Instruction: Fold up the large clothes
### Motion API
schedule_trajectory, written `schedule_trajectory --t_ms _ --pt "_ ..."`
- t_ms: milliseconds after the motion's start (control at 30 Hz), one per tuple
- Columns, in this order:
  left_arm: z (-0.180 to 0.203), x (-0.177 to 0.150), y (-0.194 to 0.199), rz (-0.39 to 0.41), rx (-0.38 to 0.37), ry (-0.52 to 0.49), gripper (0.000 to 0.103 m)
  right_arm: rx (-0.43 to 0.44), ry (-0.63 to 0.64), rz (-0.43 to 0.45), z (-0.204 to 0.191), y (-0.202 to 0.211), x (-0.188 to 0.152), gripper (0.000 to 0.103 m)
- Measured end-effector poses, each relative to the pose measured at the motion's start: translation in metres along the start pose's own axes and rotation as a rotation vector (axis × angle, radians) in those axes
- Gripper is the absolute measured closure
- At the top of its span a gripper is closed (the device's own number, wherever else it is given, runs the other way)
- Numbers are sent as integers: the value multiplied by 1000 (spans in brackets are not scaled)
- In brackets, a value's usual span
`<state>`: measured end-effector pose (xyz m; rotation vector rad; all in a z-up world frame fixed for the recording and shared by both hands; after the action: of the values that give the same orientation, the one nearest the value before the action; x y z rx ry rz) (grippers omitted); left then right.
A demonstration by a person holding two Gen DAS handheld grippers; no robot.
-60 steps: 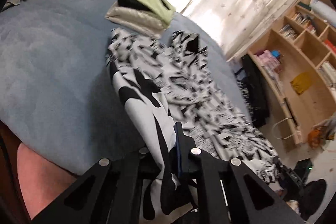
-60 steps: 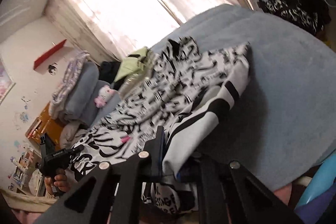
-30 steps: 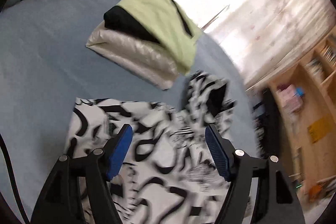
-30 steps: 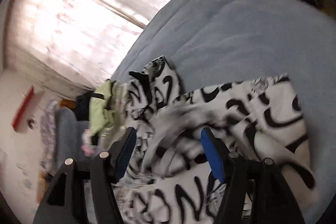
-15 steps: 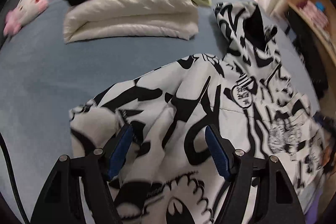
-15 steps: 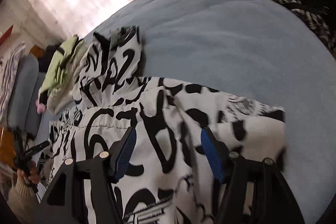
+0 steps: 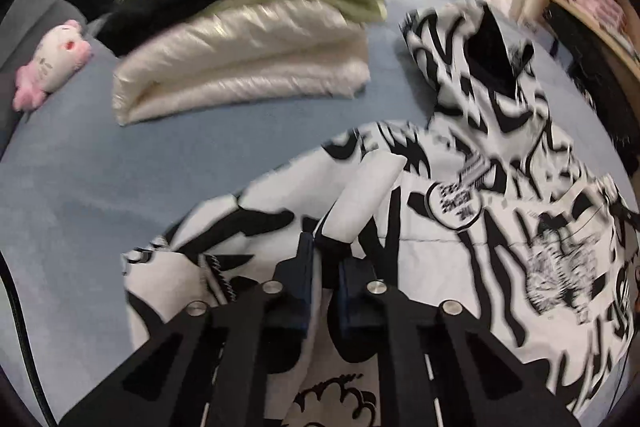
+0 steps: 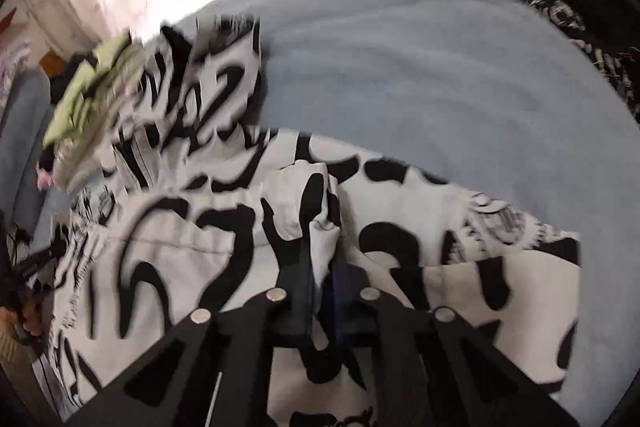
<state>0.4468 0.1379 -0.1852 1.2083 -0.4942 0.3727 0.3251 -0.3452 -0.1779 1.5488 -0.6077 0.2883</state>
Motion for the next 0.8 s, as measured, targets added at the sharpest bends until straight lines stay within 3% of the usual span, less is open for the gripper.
schedule_trajectory --t_ms 167,267,400,500,633,800 --pt "6 28 19 106 15 21 96 -3 -80 156 4 29 25 99" --pt "9 40 8 127 55 29 97 -46 -97 177 2 17 34 99" --pt "-8 35 -34 58 94 87 96 -110 -93 95 1 -35 29 99" --pt "-23 24 -56 40 66 135 95 -104 -98 71 3 -55 21 99" --pt "-35 23 -49 52 -22 208 92 -53 -137 37 14 -56 22 96" --pt "-45 28 -15 80 -80 235 87 -78 -196 7 18 -33 26 80"
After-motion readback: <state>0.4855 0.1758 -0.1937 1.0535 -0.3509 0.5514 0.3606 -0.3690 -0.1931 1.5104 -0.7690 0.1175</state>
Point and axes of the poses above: each gripper's, at about its wrist camera, not at the fingertips, and y roughly against the way its jaws point, z to its right, x to its top, the point moved 6 cm from there along -y, roughly the way its jaws point, and after that the axes turned 13 degrees about -x, right-handed, at the moved point
